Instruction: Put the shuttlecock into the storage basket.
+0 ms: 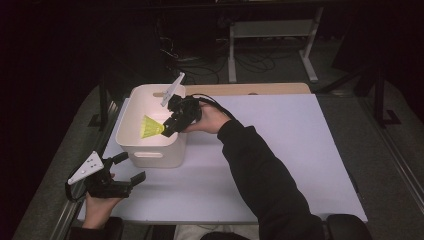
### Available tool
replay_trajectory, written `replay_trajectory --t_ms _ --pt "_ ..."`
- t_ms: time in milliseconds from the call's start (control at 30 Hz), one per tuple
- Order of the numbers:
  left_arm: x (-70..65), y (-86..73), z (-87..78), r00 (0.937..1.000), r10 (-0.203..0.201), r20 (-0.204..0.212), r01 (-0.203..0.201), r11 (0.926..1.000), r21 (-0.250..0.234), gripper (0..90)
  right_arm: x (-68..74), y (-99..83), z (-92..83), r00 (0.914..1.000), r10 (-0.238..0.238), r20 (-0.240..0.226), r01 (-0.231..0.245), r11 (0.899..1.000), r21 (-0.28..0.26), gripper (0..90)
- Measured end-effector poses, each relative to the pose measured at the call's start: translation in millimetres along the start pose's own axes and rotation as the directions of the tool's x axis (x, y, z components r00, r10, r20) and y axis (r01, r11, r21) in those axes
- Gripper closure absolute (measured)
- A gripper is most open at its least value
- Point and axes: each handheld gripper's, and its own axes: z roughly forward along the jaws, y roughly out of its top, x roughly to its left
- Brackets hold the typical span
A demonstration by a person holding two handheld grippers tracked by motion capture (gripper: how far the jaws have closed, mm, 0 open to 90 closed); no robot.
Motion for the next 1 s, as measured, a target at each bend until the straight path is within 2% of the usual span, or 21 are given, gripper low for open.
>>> replay_trajectory --t_ms 267,533,633,833,867,1000 --pt "0.0 0.0 0.1 1.0000 0.001 0.001 -0.001 1.0000 0.001 0.0 -2.3 -0.8 5.6 1.0000 0.006 0.007 -0.006 1.000 0.013 62.2" --pt "0.2 0.0 0.2 1.0000 0.003 0.004 -0.003 1.0000 0.002 0.0 -6.5 -2.2 10.7 0.9992 0.035 0.021 -0.035 0.999 0.025 61.2" --pt "0.0 0.0 0.3 1.0000 0.002 0.004 -0.002 1.0000 0.002 0.0 -7.6 -2.9 10.4 0.9983 0.053 0.024 -0.054 0.998 0.022 53.8" --pt "-0.1 -0.2 -0.2 1.0000 0.001 0.005 -0.001 1.0000 0.000 0.0 -8.6 -6.8 4.4 0.9952 0.093 0.030 -0.093 0.996 -0.013 45.5" --pt "-0.1 -0.1 0.0 1.0000 0.000 0.004 0.000 1.0000 0.000 0.0 -8.6 -8.1 0.0 0.9937 0.106 0.037 -0.105 0.994 -0.030 41.4" --pt "0.0 -0.1 0.1 1.0000 -0.001 0.003 0.001 1.0000 0.000 0.0 -7.3 -8.4 -4.3 0.9927 0.112 0.044 -0.110 0.993 -0.039 36.3"
